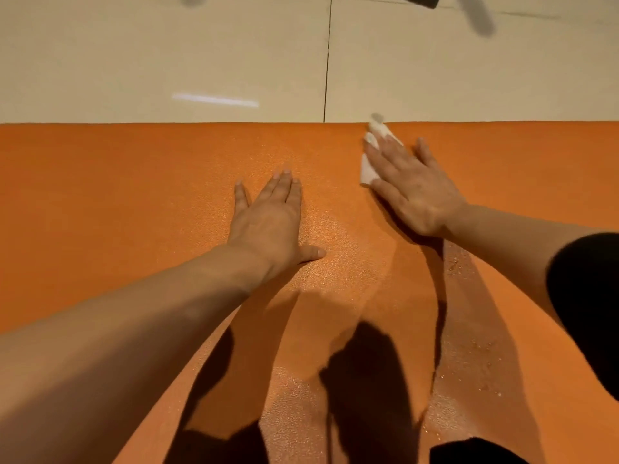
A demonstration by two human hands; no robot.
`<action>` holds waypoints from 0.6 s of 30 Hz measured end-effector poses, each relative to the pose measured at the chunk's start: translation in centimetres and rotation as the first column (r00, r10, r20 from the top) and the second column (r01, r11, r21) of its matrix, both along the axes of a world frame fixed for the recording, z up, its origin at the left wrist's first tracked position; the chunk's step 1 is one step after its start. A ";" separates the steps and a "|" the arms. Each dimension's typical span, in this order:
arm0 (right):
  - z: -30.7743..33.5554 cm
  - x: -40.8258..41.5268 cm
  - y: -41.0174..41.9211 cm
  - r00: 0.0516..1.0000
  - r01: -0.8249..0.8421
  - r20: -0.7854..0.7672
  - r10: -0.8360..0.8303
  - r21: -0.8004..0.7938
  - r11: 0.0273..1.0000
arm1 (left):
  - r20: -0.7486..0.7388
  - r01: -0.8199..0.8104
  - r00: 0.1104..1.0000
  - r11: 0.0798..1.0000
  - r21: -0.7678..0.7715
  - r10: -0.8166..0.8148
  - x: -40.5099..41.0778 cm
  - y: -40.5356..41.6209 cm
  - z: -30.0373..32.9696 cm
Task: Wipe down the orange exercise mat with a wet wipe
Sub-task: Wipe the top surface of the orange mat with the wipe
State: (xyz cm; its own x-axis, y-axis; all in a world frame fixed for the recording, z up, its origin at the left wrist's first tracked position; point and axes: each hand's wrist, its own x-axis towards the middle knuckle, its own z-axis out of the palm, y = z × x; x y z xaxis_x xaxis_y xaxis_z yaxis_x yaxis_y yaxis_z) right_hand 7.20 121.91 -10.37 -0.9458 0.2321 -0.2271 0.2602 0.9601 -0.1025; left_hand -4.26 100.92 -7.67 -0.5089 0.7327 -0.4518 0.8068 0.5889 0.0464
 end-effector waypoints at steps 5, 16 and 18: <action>-0.2 -0.8 -2.6 0.998 0.045 0.047 -0.043 -0.029 0.999 | -0.025 -0.026 0.999 1.000 -0.003 0.026 1.2 -1.8 0.2; 1.0 2.6 -3.4 0.981 -0.146 0.128 0.144 0.006 0.989 | -0.055 -0.034 0.998 0.993 -0.111 0.028 2.6 -3.6 1.2; 0.9 2.0 -5.0 0.986 -0.097 0.135 0.093 0.017 0.995 | -0.058 -0.035 0.998 0.993 -0.109 0.029 3.1 -4.2 1.2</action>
